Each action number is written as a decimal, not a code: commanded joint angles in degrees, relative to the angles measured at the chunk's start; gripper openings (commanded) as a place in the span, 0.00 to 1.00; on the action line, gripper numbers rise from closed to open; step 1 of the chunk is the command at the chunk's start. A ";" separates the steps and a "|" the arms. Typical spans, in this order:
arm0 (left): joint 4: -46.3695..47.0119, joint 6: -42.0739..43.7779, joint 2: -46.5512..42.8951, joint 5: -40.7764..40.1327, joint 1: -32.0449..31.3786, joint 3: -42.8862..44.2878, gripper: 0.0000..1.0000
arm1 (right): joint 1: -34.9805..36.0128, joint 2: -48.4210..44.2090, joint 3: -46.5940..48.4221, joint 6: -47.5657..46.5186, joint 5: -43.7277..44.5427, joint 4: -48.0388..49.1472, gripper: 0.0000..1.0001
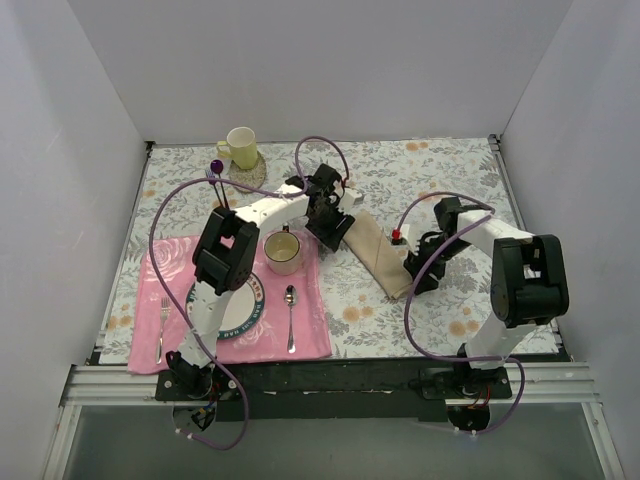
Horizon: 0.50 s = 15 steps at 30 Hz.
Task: Fold the napkin into a case and place the utensils inside
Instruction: Rotate the smaller rectangle-folded napkin at the center of the board.
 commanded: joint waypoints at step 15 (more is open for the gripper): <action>7.00 -1.88 6.02 5.41 -2.40 7.07 0.57 | 14.83 -2.38 -6.25 2.81 -4.64 3.02 0.61</action>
